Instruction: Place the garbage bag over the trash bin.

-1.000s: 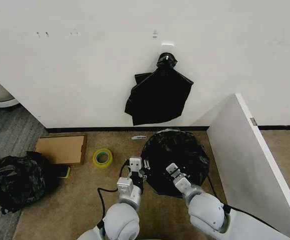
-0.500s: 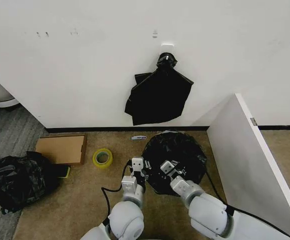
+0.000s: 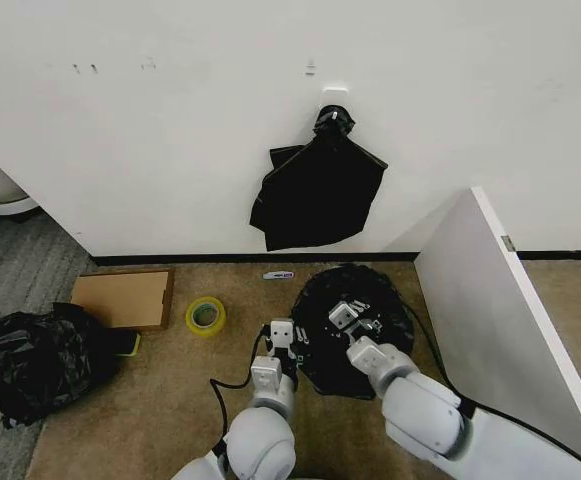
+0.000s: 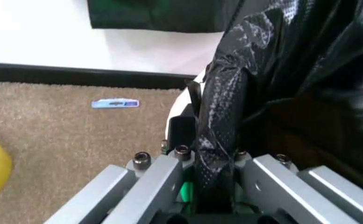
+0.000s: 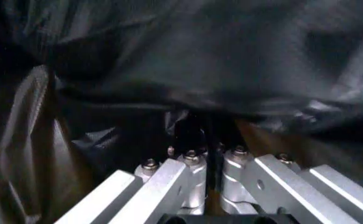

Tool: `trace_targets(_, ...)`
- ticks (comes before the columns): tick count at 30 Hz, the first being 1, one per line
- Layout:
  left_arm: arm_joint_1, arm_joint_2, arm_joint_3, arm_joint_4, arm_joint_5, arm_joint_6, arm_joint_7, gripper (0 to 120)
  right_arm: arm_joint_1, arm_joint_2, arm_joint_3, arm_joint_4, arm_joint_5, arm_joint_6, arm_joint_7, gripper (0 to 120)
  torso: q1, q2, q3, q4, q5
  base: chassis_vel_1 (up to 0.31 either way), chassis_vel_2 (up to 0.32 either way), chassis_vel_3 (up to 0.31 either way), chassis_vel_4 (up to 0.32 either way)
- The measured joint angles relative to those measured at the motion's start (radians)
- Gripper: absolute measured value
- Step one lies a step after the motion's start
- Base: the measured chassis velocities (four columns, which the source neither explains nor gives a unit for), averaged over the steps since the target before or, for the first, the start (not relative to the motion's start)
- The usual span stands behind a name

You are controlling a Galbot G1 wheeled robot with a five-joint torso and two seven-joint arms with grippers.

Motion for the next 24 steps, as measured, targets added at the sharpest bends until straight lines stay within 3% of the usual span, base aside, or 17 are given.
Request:
trace_targets(5, 0.011, 0.016, 0.009, -0.028, 0.016, -0.001, 0.011, 0, 0.078, 0.05, -0.065, -0.086, 0.082, -0.016, 0.033, 0, 0.0, 0.0, 0.0, 0.0002, 0.0, 0.0, 0.0, 0.0, 0.0)
trace_targets(14, 0.023, 0.033, -0.001, -0.049, 0.013, -0.006, 0.019, 0, 0.093, 0.055, -0.07, -0.138, 0.131, -0.01, 0.05, 0, 0.0, 0.0, 0.0, 0.0, 0.0001, 0.0, 0.0, 0.0, 0.0)
trace_targets(24, 0.013, 0.032, -0.024, -0.03, 0.001, -0.016, 0.012, 0, -0.019, -0.032, 0.007, 0.018, 0.106, -0.015, 0.042, 0, 0.0, 0.0, 0.0, -0.0001, 0.0, 0.0, 0.0, 0.0, 0.0)
